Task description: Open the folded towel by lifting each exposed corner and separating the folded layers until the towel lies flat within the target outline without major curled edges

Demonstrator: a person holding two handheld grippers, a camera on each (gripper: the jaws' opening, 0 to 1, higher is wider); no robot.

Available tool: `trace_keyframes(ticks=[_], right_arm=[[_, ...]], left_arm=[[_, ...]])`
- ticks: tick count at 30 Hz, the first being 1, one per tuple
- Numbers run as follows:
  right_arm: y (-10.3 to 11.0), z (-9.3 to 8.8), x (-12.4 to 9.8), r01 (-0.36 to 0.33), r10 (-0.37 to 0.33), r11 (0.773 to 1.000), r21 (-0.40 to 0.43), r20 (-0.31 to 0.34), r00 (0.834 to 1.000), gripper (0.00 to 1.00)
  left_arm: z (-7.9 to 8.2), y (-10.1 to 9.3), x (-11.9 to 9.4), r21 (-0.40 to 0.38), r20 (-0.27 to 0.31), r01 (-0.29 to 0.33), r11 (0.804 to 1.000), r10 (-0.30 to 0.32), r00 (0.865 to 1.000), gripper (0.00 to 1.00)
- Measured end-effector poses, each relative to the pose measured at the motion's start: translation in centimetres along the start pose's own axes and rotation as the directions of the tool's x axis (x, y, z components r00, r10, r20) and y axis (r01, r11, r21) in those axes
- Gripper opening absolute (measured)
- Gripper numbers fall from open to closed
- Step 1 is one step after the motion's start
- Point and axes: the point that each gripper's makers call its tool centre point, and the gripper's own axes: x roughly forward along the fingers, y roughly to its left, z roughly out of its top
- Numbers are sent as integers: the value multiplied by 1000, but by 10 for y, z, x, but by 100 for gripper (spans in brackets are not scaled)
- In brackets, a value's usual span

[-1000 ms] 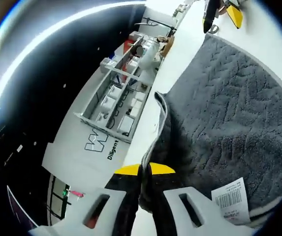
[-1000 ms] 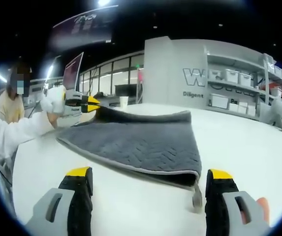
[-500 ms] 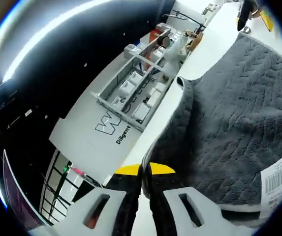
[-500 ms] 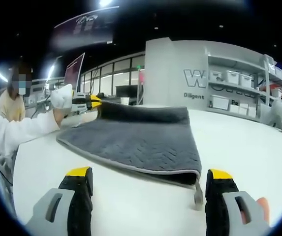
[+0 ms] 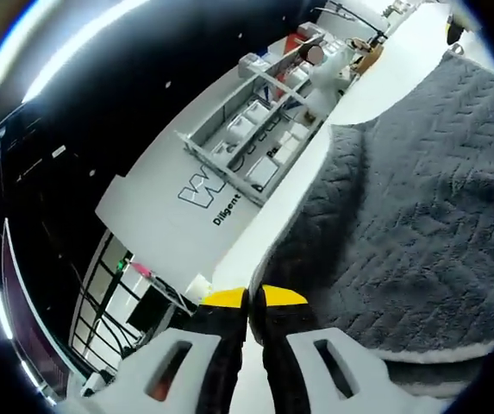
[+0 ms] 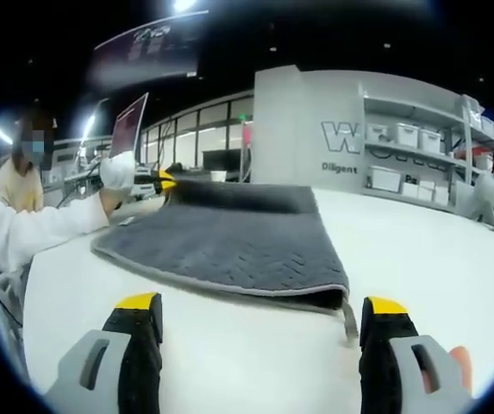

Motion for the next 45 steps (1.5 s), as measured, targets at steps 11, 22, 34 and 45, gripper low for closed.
trace_keyframes(ticks=[11,22,34,45], right_arm=[[3,0,-1,-1,1,1000,-1,0,1000,95],[2,-1,-1,-1,1,1000,-1,-2,1000,95],[0,0,0,-1,1,1000,6,1,1000,95],[0,-1,0,0,0,1000,11,1,1000,96]], left_arm=[[-38,-6,4,-151,-144,27,988,-49,988,6],[-50,-9,4,-218,-175,44,975,-83,981,8],[-18,12,-18,-489,14,166,856,-182,983,22],[14,11,-46,-595,191,384,706,-340,921,41]])
